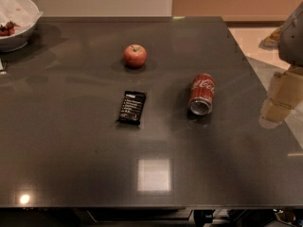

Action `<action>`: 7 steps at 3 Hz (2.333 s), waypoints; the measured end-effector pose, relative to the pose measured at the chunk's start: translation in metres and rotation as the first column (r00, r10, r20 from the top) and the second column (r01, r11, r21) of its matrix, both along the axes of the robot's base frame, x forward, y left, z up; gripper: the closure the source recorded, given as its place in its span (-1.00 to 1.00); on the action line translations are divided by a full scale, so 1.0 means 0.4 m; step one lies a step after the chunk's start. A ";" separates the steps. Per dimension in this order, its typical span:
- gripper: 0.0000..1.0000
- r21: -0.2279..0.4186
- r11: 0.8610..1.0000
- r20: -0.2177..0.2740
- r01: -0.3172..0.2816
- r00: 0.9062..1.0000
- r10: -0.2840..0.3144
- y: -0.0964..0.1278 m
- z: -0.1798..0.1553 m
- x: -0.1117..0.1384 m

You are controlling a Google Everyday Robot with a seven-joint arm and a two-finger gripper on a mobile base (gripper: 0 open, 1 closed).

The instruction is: Place coke can upright

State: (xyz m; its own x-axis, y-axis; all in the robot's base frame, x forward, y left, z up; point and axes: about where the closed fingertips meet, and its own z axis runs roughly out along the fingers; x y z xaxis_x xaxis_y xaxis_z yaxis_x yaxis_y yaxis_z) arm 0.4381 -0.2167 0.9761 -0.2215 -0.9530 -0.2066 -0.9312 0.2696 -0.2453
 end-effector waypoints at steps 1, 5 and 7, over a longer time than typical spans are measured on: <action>-1.00 -0.007 1.000 0.012 0.004 1.000 -0.004 0.002 0.006 0.014; -1.00 0.040 0.892 -0.114 0.450 0.889 -0.443 0.035 -0.092 0.258; -1.00 0.066 0.805 -0.131 0.589 0.805 -0.578 0.073 -0.124 0.307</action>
Offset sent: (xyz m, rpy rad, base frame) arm 0.0578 0.0114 -0.0113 -0.0385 0.0652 -0.1710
